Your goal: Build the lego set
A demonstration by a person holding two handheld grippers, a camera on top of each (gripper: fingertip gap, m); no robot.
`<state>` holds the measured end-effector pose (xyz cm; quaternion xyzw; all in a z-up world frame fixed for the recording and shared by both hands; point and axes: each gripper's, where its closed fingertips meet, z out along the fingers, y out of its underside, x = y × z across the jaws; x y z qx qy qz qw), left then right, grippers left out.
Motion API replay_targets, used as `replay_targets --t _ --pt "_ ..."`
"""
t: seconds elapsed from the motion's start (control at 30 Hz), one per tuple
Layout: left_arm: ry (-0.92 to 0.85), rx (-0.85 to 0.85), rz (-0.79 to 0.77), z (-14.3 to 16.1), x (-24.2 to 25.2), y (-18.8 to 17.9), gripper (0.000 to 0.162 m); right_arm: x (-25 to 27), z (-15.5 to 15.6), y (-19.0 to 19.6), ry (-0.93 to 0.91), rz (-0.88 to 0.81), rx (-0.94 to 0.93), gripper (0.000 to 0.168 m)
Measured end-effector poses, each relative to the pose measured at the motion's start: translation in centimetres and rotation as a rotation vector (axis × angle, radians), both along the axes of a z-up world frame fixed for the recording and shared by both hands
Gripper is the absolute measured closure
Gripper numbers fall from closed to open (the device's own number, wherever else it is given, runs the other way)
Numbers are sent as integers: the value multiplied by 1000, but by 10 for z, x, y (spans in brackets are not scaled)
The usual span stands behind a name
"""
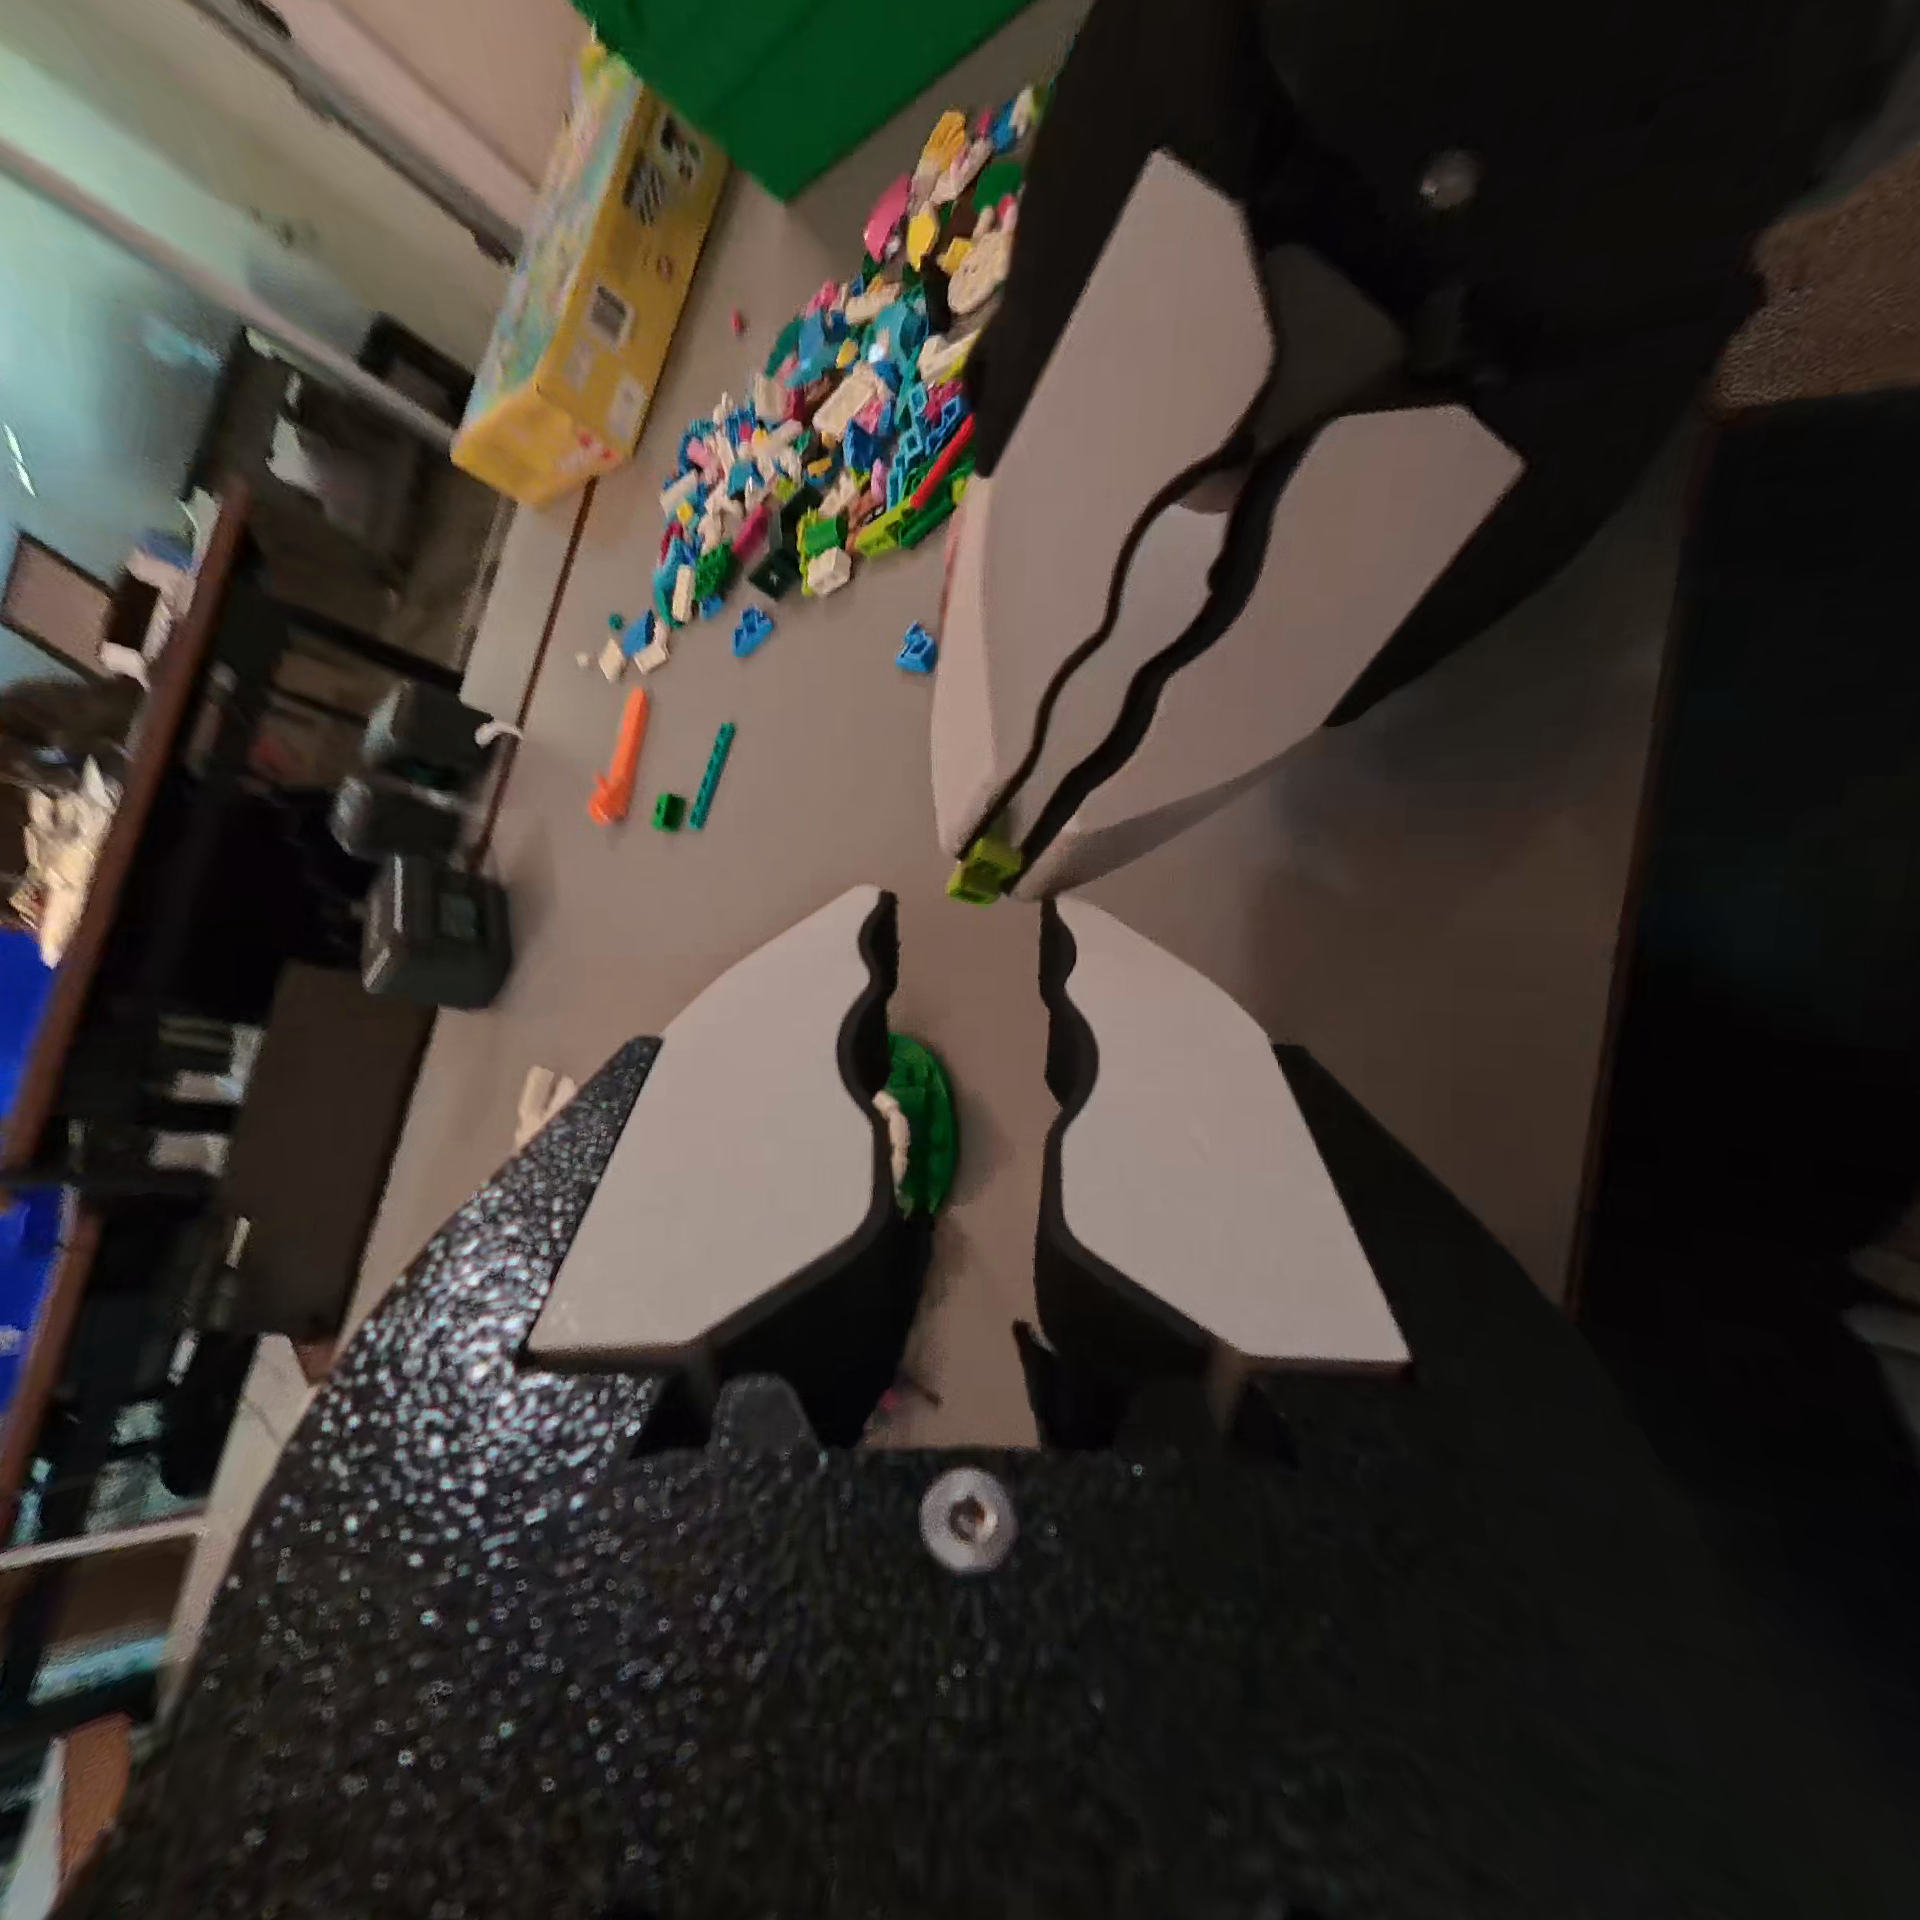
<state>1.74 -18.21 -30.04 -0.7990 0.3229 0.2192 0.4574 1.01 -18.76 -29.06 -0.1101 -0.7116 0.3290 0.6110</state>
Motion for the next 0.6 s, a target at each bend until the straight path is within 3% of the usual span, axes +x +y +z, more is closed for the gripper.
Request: replay_targets --t 0.23,0.47,0.6 --pt "-43 2 -33 -3 3 -4 151 2 6 0 -8 40 -55 162" --pt "-370 108 82 13 0 -1 145 -8 13 17 153 -177 171 163" --pt "-414 173 163 14 -3 3 140 -8 14 16 170 -176 193 163"
